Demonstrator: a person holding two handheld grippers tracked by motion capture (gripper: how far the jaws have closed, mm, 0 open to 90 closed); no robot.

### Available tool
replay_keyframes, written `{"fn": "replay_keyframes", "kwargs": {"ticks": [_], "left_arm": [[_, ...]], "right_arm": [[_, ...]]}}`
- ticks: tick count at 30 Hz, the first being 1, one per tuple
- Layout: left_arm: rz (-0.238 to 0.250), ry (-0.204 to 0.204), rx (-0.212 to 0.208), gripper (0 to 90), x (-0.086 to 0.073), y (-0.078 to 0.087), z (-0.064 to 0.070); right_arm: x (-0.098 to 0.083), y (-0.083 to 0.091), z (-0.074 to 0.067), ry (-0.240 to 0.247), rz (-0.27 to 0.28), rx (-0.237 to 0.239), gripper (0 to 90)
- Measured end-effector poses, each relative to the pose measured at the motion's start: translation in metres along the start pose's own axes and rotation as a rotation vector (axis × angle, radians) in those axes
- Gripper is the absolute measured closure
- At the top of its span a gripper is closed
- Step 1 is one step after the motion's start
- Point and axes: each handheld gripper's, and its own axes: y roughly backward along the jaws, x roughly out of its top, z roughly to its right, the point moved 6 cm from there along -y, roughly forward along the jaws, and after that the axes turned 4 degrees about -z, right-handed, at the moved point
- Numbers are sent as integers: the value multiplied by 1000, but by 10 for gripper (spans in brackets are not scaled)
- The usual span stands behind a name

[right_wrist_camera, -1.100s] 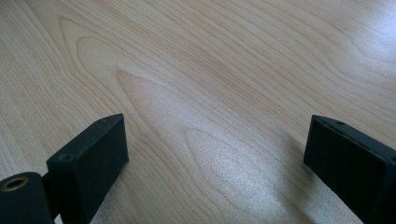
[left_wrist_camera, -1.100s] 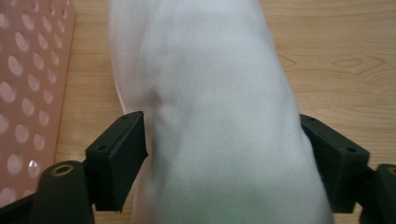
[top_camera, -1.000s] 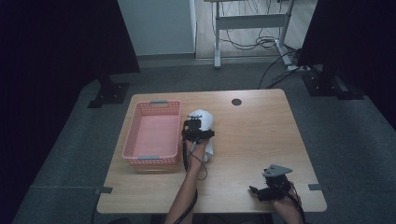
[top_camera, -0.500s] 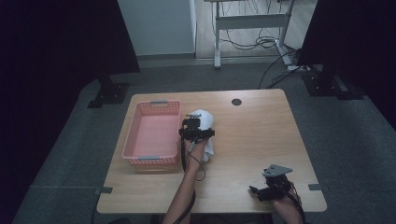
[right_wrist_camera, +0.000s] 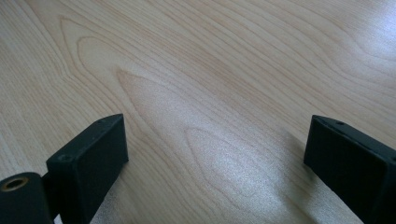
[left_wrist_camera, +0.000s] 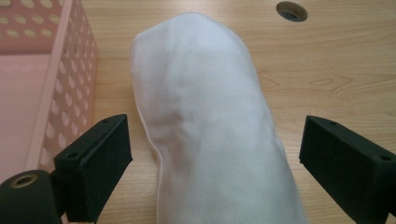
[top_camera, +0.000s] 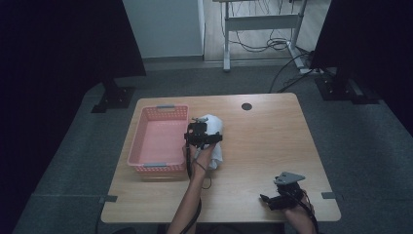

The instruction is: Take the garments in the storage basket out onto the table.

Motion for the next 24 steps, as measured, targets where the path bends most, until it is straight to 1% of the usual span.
{"fn": "replay_keyframes", "kwargs": {"ticks": [7, 10, 16, 21, 24], "left_arm": [[11, -5, -4, 87, 3, 7, -2], [14, -29, 4, 87, 3, 11, -2], [12, -31, -12, 87, 3, 16, -5], [11, -44, -14, 87, 3, 21, -7], [12, -41, -17, 87, 3, 24, -11]], "right_arm": [[0, 0, 0, -1, -1, 1, 56], [0, 0, 0, -2, 0, 1, 56], [0, 0, 0, -1, 0, 2, 56], [0, 0, 0, 0, 0, 0, 56], [0, 0, 0, 0, 1, -1, 55]]}}
